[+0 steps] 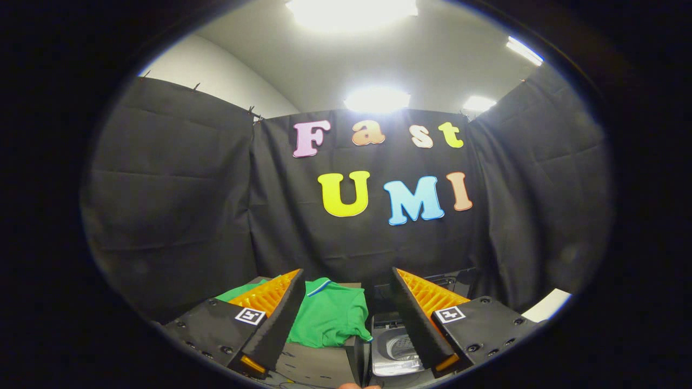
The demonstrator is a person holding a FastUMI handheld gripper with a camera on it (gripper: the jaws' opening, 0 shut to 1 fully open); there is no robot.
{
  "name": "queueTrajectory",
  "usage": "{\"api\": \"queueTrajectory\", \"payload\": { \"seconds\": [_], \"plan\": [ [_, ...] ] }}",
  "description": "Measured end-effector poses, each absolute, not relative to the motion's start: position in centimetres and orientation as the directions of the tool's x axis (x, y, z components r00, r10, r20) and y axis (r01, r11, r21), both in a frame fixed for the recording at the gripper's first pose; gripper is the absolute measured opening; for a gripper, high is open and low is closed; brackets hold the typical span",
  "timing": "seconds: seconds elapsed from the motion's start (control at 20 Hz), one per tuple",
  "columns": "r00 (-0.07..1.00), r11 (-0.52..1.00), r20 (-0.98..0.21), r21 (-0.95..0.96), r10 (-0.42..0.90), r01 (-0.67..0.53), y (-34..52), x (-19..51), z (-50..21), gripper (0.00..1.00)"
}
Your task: Put the clothes into the washing machine and then close the washing machine lid.
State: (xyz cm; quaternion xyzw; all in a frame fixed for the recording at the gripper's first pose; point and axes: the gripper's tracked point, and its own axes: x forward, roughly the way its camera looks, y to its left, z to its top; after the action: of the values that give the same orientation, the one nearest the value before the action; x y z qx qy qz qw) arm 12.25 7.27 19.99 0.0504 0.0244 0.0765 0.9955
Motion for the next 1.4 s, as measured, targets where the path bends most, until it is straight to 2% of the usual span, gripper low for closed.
{"api": "queueTrajectory", "payload": {
  "seconds": [0.35, 0.65, 1.0, 1.4],
  "plan": [
    [0.971, 0.974, -0.082, 0.045, 0.224, -0.221, 11.4, 16.0, 22.8, 0.98],
    [0.947, 0.969, -0.206, 0.051, 0.245, -0.24, 14.9, 19.9, 21.9, 0.98],
    [0.875, 0.954, -0.386, 0.053, 0.293, -0.296, 20.3, 23.4, 18.0, 0.98],
    [0.769, 0.945, -0.556, 0.11, 0.315, -0.308, 26.0, 26.8, 11.8, 0.98]
  ]
}}
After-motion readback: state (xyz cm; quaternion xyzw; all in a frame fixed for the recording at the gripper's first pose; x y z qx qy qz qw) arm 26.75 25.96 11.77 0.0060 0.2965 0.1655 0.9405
